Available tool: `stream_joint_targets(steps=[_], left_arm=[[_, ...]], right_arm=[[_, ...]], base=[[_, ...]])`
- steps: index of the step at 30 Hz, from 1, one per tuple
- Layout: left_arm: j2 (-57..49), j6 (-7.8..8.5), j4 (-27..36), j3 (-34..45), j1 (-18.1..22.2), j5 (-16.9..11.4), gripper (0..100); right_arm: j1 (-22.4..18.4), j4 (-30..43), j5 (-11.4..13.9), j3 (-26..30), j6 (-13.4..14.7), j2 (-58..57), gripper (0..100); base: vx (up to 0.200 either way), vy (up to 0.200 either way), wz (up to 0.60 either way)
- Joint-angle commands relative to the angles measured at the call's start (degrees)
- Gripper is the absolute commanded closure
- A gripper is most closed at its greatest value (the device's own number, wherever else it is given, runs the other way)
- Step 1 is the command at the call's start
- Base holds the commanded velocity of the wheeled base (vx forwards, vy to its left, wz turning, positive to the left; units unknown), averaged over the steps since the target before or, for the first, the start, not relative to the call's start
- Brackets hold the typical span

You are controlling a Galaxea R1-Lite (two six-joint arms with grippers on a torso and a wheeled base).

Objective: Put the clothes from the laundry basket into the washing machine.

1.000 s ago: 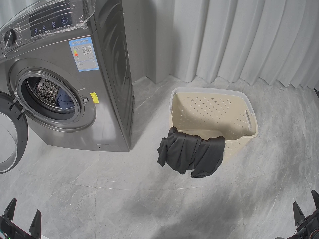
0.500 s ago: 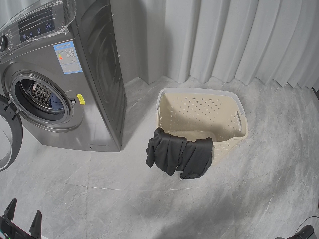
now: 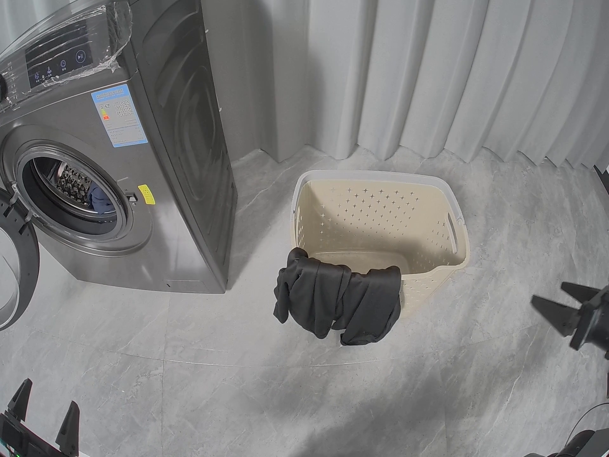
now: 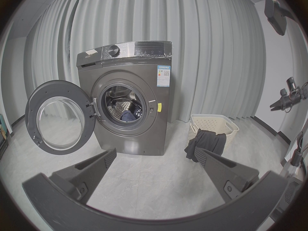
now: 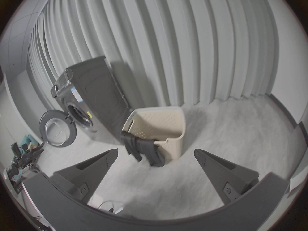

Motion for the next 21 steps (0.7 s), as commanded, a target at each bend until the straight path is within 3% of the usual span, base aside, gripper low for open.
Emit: stream_joint_targets(steps=[1,10,14,21], left_arm=[[-0.57,0.27,-0.01,1.01,0.00,-0.07,0],[-0.57,0.44,-0.01,1.01,0.00,-0.25,0],[-0.57,0.27,-0.01,1.01,0.00,-0.07,0],[-0.57,0.53,-0.01,1.01,0.00,-0.07,0]], right_arm=[[7.09,-5.53,0.65,1.06,2.05,20.35,0],[9.64,-20.29,0.12,1.58,3.72,37.58,0],[11.74,-23.02,-0.06,0.70,3.81,43.12,0],[13.85,-28.55,-2.87,-2.20,5.30,52.34,0]], base=[[0.000,0.000,0.00],[0.000,0.000,0.00],[0.000,0.000,0.00],[0.171,0.000,0.00]])
